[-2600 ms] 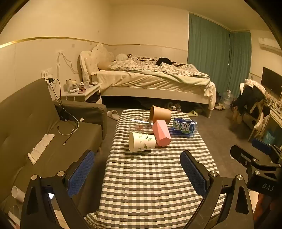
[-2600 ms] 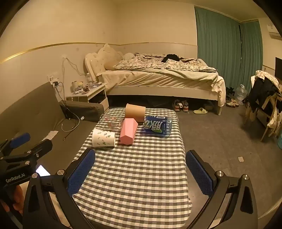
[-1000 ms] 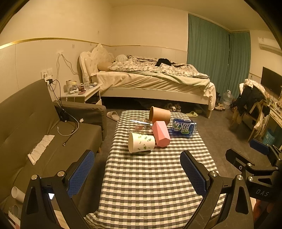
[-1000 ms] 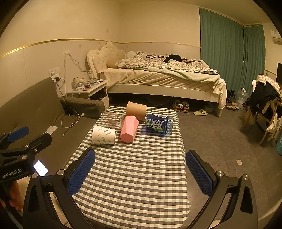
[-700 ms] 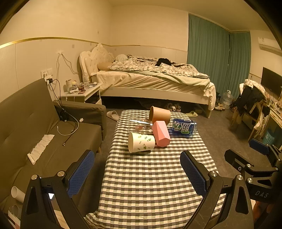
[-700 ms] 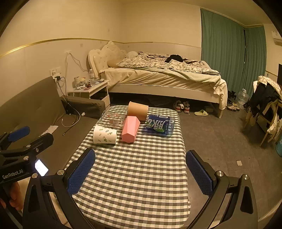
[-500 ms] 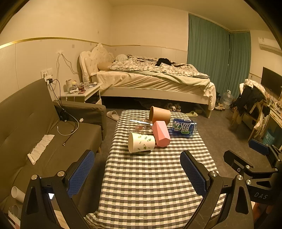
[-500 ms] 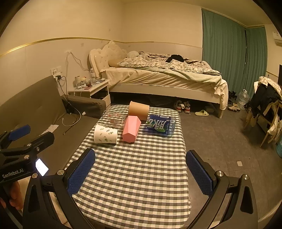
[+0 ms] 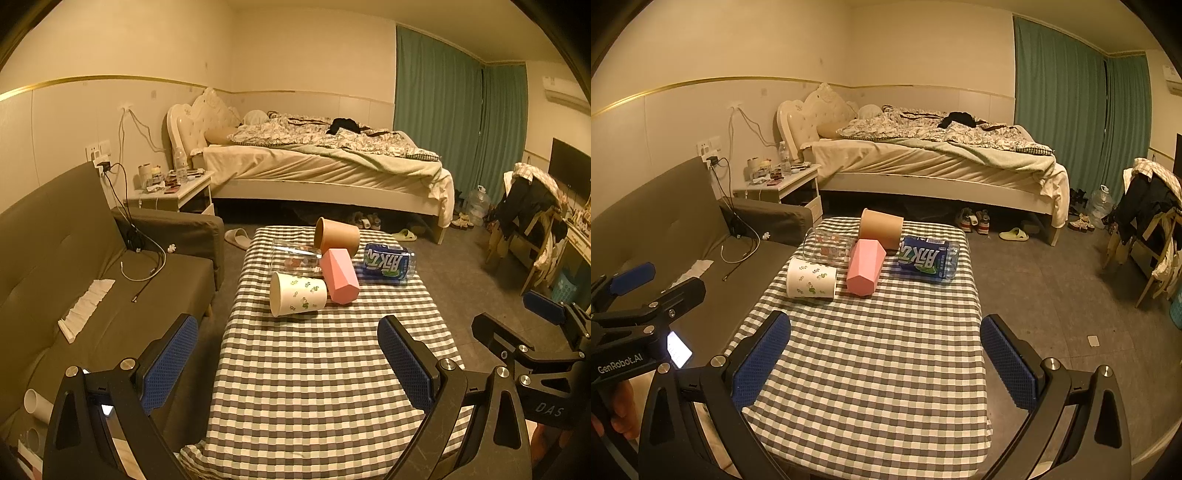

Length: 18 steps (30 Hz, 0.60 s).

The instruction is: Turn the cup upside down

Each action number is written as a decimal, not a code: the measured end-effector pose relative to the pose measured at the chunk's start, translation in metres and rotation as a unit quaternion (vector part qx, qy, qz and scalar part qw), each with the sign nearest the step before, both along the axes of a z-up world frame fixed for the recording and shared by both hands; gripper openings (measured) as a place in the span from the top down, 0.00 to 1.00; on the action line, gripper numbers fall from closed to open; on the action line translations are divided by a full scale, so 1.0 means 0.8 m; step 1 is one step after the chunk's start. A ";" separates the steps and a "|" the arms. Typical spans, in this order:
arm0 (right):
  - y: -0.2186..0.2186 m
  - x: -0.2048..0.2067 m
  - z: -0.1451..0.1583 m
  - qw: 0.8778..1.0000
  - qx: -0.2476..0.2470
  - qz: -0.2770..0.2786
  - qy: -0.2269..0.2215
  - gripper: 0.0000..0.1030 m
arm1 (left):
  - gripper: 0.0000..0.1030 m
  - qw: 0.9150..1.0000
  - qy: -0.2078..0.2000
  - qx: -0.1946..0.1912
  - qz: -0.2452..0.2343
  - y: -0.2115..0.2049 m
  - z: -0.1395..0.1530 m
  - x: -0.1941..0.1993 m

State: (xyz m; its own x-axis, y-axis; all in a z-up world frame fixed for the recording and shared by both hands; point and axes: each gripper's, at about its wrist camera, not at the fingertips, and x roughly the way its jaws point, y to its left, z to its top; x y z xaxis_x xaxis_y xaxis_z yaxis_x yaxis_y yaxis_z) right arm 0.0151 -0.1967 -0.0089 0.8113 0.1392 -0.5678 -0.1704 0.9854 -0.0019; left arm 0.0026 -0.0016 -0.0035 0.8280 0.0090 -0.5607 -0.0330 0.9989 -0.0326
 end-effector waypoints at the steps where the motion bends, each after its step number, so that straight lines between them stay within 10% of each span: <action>1: 0.000 0.000 -0.001 1.000 0.000 0.000 0.000 0.00 | 0.02 1.000 0.000 0.000 0.000 0.000 0.000 0.000; 18: 0.005 0.016 -0.016 1.000 -0.012 -0.003 0.011 0.00 | 0.02 1.000 0.023 -0.010 0.006 0.010 -0.021 0.027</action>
